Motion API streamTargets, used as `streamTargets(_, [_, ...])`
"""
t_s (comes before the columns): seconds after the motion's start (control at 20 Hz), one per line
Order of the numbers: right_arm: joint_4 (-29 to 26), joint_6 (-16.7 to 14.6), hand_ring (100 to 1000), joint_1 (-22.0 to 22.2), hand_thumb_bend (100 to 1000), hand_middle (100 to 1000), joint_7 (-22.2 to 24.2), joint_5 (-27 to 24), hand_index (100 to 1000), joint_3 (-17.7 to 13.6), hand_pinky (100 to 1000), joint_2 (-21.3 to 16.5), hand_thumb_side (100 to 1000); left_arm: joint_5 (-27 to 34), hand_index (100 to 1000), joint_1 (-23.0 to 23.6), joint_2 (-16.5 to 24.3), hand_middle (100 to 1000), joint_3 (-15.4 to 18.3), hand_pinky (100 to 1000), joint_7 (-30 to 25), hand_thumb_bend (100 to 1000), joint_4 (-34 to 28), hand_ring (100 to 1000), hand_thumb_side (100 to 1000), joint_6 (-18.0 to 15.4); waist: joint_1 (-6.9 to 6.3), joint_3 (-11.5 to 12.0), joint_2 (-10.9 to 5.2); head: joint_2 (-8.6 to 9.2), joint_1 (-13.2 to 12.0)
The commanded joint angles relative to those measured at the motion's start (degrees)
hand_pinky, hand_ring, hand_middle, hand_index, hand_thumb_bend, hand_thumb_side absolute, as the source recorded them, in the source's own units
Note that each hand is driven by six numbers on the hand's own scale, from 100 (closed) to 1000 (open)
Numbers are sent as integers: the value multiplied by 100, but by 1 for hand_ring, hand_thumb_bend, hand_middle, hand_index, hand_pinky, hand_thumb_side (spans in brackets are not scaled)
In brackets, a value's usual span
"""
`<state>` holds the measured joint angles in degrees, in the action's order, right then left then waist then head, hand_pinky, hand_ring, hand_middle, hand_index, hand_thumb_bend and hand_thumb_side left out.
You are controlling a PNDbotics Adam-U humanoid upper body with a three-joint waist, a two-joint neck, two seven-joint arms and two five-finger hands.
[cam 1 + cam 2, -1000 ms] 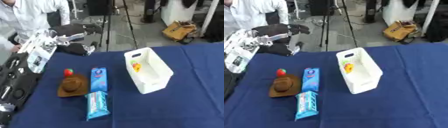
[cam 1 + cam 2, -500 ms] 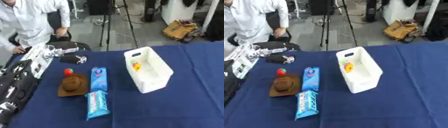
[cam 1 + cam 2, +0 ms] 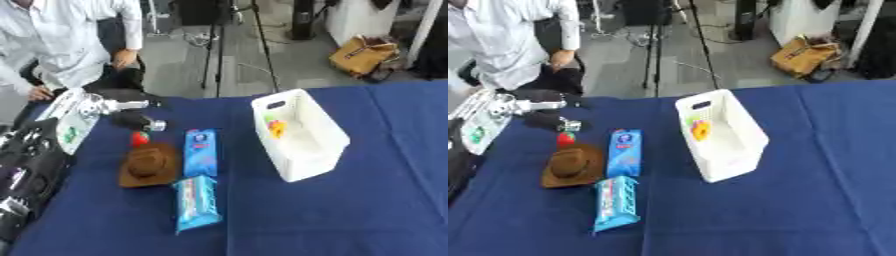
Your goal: Pick up objects on the table and place them in the box.
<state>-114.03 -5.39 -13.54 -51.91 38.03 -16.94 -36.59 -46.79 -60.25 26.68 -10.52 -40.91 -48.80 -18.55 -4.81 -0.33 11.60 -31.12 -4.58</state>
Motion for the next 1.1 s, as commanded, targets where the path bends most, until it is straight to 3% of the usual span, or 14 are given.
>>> streamTargets(0.05, [-56, 42, 823, -20, 100, 813, -6, -58, 779, -86, 807, -138, 889, 196, 1000, -65, 230, 1000, 107, 1000, -198, 587, 6, 1000, 1000, 42, 35, 23, -110, -40, -38])
streamTargets(0.25, [-56, 59, 819, -9, 100, 811, -6, -81, 775, -90, 805, -127, 886, 413, 1000, -40, 278, 1000, 114, 1000, -435, 612, 80, 1000, 1000, 96, 38, 40, -103, -34, -28])
streamTargets(0.6, [-56, 78, 818, 6, 100, 809, -6, -108, 770, -113, 803, -116, 879, 257, 1000, 70, 426, 1000, 53, 1000, -843, 646, 60, 1000, 1000, 31, 37, 68, -86, -62, 20])
streamTargets(0.65, [-56, 80, 817, 8, 100, 809, -6, -112, 768, -112, 802, -114, 878, 180, 1000, 77, 448, 1000, 24, 1000, -847, 698, 33, 1000, 1000, -12, 34, 73, -85, -66, 32])
streamTargets(1.0, [-56, 94, 814, 15, 100, 806, -6, -128, 762, -109, 800, -109, 873, -666, 1000, 88, 501, 1000, -71, 1000, -379, 748, 114, 1000, 1000, -603, 23, 86, -95, -65, 84])
streamTargets(1.1, [-56, 96, 814, 21, 100, 805, -6, -131, 760, -118, 800, -114, 871, -764, 1000, 80, 496, 1000, -53, 1000, -257, 725, 184, 1000, 1000, -777, 20, 92, -96, -76, 98])
